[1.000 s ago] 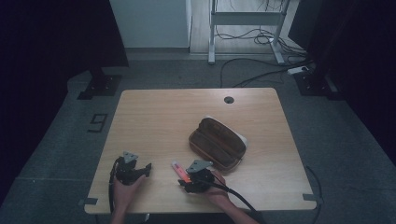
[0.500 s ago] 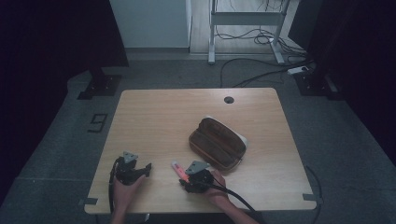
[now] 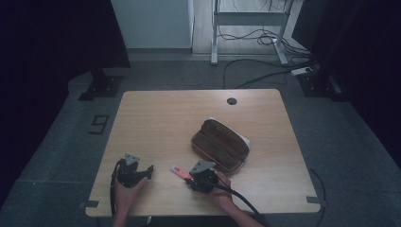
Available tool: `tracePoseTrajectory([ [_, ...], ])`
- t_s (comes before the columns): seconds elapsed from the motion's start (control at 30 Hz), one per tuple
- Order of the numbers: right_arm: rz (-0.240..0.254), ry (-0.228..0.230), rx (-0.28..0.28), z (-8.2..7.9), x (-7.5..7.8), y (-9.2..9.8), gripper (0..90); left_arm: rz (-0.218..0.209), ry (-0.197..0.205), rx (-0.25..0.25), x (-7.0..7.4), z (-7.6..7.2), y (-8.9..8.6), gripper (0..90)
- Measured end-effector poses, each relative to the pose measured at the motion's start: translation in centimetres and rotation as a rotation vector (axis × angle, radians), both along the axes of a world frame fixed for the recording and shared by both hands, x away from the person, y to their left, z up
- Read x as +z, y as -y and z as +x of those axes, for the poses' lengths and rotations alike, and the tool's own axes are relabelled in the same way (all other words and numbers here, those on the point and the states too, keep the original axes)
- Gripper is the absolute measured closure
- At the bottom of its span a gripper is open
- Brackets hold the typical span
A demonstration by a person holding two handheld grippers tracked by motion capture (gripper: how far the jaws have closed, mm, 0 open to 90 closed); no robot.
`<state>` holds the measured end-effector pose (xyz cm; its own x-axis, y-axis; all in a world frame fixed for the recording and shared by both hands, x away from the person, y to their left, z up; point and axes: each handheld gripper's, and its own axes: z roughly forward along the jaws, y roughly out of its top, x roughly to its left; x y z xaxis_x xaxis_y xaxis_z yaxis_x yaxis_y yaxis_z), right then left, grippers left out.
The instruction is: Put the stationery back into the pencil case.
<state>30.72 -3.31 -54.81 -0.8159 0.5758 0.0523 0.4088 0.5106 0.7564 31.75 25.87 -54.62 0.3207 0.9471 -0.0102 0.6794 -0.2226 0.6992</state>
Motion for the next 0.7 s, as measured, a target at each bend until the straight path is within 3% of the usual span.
tracePoseTrajectory([
  [0.33,0.070,-0.008,-0.002,0.3,1.2,1.3,65.6,0.000,0.000,0.000,0.0,0.0,0.0,22.4],
  [0.7,0.109,0.017,-0.018,0.4,2.8,2.4,65.7,0.000,0.000,0.000,0.0,0.0,0.0,22.4],
])
